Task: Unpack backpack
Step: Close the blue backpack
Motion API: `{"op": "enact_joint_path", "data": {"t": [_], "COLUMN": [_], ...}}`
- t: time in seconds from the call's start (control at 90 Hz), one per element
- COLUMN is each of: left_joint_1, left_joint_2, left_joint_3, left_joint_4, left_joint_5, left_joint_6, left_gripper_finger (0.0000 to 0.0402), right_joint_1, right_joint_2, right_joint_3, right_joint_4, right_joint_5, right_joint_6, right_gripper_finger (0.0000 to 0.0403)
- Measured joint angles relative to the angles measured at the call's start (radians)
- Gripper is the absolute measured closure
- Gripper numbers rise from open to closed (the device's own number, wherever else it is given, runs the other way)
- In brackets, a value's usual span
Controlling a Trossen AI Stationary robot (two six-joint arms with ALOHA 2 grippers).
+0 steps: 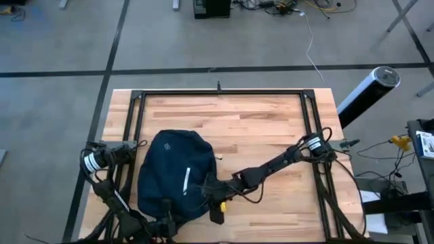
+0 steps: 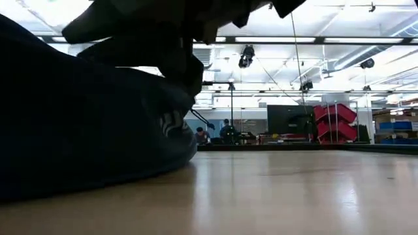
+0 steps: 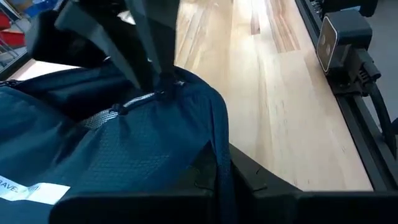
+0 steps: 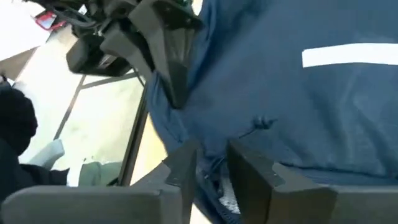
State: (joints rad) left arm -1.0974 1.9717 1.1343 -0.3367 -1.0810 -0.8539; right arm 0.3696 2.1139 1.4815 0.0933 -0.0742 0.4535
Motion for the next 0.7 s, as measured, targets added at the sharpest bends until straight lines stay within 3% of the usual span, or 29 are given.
{"op": "enact_joint_path", "data": {"t": [0.189, 0.311, 0.533, 0.7], "left_joint_1": [0.001, 0.001, 0.002, 0.001], "left_joint_2": [0.0, 0.0, 0.0, 0.0], "left_joint_3": [0.0, 0.0, -0.001, -0.001], "left_joint_4": [0.0, 0.0, 0.0, 0.001], "left_joint_5": [0.001, 0.001, 0.001, 0.002], "left_joint_6": [0.0, 0.0, 0.0, 0.0], "left_gripper_finger": [0.0402, 0.0402, 0.0402, 0.0402], "right_joint_1": [-0.001, -0.001, -0.006, -0.008], "right_joint_2": [0.0, 0.0, 0.0, -0.012], "right_joint_3": [0.0, 0.0, 0.0, 0.007], "right_joint_4": [-0.018, -0.04, -0.04, -0.045], "right_joint_5": [-0.001, -0.001, -0.006, -0.032], "right_joint_6": [-0.009, -0.029, -0.032, -0.395], "right_gripper_finger": [0.0383, 0.0385, 0.0319, 0.0271]}}
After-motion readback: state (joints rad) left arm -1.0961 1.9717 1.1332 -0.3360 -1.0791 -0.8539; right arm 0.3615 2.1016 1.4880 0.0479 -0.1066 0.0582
